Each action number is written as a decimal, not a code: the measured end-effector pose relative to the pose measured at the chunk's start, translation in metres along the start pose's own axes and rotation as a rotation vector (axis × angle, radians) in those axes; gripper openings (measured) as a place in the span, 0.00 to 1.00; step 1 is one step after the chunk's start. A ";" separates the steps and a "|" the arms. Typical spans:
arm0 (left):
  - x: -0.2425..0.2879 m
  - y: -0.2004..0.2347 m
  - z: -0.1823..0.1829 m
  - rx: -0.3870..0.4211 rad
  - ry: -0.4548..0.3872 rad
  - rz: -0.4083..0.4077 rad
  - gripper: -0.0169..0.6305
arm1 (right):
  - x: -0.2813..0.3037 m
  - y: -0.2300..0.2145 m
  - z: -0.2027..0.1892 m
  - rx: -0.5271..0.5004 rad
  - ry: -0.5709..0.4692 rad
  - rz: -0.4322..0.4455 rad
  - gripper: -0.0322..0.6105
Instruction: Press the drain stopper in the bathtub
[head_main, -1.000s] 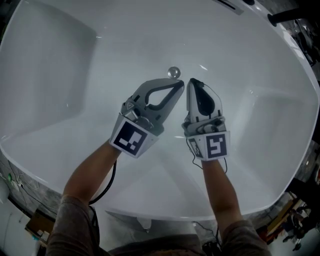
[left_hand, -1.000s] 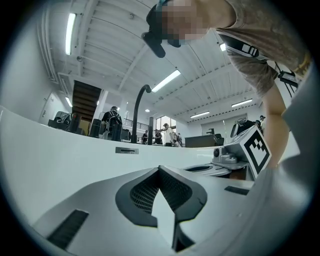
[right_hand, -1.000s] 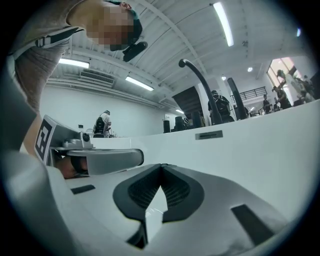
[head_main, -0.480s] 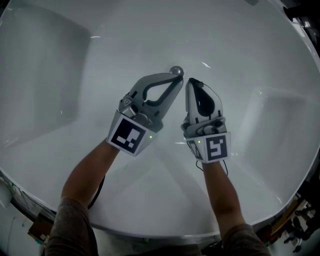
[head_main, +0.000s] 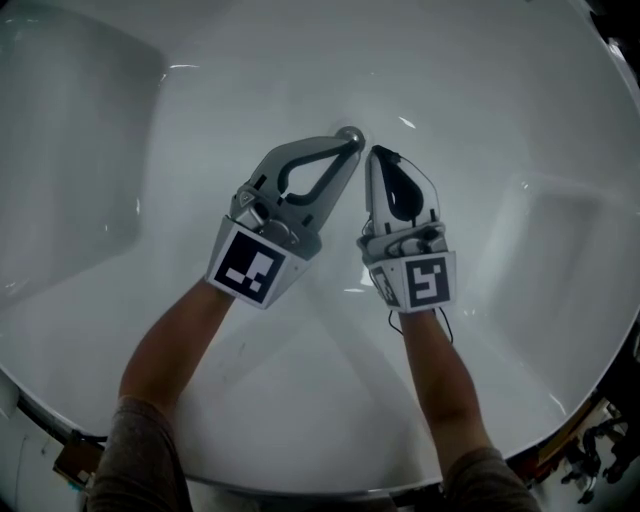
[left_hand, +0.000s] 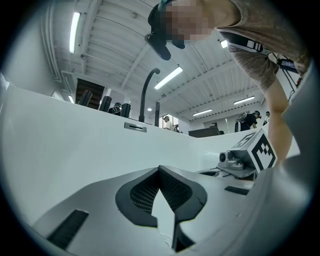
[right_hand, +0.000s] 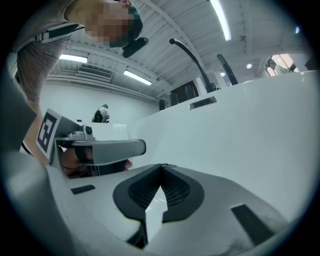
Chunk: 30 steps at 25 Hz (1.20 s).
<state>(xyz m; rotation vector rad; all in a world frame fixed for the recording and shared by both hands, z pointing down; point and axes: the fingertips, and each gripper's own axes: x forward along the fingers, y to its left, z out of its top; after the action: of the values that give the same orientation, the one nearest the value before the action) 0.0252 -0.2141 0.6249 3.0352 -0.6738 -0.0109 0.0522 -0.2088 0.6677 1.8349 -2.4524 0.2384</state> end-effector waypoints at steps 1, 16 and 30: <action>0.000 0.000 -0.001 -0.007 -0.002 0.004 0.03 | 0.002 0.000 -0.005 -0.002 0.009 0.004 0.05; 0.001 0.000 -0.009 -0.025 0.000 0.014 0.03 | 0.044 -0.026 -0.112 -0.091 0.210 -0.010 0.05; 0.000 -0.002 -0.019 -0.032 0.006 0.008 0.03 | 0.055 -0.041 -0.217 -0.062 0.509 -0.034 0.05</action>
<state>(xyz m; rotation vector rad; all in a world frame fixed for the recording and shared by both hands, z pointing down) 0.0263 -0.2116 0.6436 3.0004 -0.6781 -0.0126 0.0679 -0.2368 0.8930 1.5490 -2.0525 0.5440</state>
